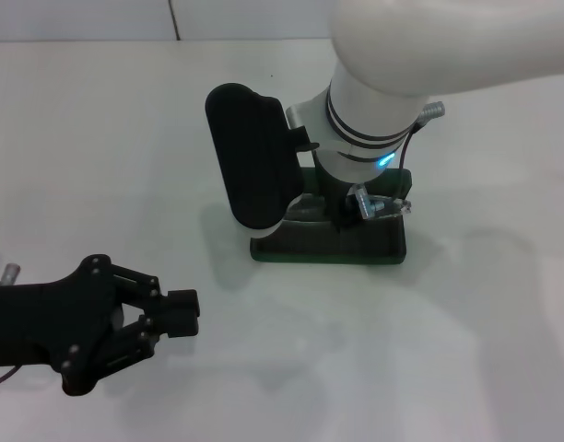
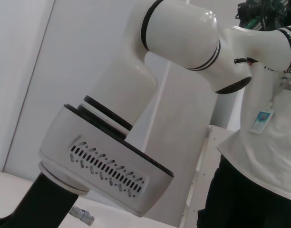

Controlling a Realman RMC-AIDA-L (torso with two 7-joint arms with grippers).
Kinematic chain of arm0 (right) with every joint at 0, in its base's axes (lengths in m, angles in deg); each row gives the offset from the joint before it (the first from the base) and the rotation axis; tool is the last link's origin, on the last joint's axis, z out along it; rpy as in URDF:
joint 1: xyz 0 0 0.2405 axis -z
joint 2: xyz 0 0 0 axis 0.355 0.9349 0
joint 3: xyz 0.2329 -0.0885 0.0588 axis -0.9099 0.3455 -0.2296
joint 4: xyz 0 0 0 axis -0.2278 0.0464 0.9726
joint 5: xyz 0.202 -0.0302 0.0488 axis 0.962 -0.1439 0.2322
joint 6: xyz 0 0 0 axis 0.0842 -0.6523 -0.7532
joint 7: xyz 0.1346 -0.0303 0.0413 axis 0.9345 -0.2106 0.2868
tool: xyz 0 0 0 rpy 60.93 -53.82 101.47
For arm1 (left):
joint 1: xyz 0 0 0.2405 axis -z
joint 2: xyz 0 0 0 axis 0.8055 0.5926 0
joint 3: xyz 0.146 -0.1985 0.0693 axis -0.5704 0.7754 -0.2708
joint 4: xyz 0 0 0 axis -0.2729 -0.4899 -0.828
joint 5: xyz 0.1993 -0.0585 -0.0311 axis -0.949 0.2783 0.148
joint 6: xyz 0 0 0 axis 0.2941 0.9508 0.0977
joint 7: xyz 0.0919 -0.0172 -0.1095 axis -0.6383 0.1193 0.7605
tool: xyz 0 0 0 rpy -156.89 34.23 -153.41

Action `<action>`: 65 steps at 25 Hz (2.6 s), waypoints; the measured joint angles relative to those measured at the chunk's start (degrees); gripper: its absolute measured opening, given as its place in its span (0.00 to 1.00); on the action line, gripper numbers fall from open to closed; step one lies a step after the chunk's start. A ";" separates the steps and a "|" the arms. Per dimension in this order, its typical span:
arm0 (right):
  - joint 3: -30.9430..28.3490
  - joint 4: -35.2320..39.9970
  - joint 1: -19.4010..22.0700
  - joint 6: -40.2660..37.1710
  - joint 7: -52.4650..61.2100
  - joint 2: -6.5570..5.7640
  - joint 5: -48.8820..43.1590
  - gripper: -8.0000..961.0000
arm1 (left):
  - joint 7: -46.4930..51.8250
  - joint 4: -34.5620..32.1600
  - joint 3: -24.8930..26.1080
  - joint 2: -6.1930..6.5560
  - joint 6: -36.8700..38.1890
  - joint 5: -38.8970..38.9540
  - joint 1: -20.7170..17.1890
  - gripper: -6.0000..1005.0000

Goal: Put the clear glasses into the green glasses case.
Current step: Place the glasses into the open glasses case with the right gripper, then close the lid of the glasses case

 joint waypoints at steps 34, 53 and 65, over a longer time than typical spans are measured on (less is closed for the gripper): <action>0.00 14.18 10.21 -1.04 0.88 0.00 -8.17 0.18 | 0.40 0.00 0.09 0.18 -0.40 0.46 -0.04 0.11; -12.17 43.55 37.42 -1.58 0.26 -0.21 -19.12 0.19 | 1.25 -0.44 1.49 0.61 -0.17 0.49 0.53 0.12; -36.34 56.01 50.84 -6.19 -7.40 -0.37 6.62 0.19 | 2.07 -0.60 5.48 0.93 -0.18 0.28 2.39 0.13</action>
